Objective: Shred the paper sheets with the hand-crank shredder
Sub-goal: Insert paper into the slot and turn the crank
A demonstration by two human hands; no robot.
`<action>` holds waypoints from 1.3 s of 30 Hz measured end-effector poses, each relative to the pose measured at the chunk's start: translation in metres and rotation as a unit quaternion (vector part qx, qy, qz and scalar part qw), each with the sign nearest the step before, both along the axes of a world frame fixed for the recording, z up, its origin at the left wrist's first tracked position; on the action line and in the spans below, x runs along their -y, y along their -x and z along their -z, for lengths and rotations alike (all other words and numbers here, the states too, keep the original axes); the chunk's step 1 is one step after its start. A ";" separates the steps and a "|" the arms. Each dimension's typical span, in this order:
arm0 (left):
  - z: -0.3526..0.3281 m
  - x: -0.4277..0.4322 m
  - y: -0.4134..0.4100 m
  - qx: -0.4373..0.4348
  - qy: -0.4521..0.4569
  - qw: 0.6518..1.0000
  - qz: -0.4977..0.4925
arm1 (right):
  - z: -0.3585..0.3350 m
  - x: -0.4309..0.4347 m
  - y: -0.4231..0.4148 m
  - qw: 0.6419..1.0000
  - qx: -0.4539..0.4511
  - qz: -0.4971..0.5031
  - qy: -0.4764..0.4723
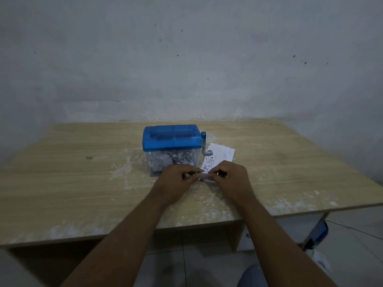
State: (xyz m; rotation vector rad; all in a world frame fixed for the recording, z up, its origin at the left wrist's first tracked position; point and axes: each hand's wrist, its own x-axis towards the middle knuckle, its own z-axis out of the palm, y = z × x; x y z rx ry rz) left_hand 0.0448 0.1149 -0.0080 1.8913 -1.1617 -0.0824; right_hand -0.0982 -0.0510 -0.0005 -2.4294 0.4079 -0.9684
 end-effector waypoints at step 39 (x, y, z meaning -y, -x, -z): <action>-0.096 -0.011 0.026 -0.506 0.132 0.841 0.138 | -0.089 -0.029 0.018 0.867 0.182 -0.148 -0.440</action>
